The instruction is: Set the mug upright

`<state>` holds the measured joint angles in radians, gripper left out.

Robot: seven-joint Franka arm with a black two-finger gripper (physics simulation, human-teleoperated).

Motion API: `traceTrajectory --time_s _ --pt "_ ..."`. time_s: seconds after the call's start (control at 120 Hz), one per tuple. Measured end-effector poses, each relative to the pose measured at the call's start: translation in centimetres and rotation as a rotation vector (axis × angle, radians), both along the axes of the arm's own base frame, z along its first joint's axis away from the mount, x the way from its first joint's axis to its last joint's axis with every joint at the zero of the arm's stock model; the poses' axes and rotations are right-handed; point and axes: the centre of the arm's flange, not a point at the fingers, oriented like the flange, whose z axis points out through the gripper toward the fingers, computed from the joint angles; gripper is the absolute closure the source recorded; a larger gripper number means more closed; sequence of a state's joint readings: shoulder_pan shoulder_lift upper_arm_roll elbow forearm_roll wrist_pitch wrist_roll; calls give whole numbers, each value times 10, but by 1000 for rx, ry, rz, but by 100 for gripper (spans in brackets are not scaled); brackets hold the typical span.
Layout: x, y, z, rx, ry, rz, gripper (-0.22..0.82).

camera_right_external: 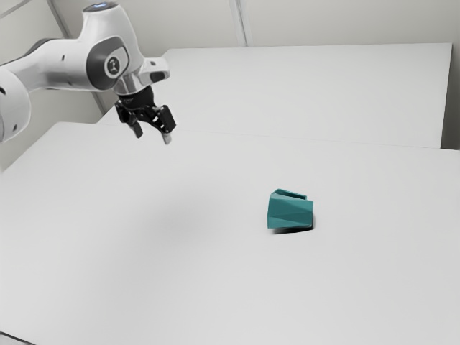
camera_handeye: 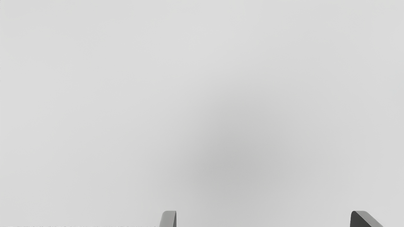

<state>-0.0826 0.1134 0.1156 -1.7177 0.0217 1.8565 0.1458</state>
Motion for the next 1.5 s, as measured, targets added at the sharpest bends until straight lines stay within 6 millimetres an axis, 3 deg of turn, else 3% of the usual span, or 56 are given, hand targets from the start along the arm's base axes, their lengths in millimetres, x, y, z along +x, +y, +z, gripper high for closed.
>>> traceTrajectory --time_s 0.108,0.308,0.5,0.633,0.717,0.825,0.883,1.075,1.167,1.5 --pt "-1 -3 -2 -14 -2 -1 0" --pt "-43 -17 -47 -187 43 60 0" --pt "-48 -23 -71 -375 55 160 0" --pt "-55 -33 -102 -520 89 245 0" --pt "-52 -48 -122 -592 111 269 0" --pt "-50 -91 -147 -664 153 244 0" --pt "-49 -104 -158 -699 164 240 0" --pt "-40 -111 -186 -777 161 243 0" --pt "-38 -125 -192 -795 152 212 0" --pt "-2 -145 -211 -813 94 113 0"
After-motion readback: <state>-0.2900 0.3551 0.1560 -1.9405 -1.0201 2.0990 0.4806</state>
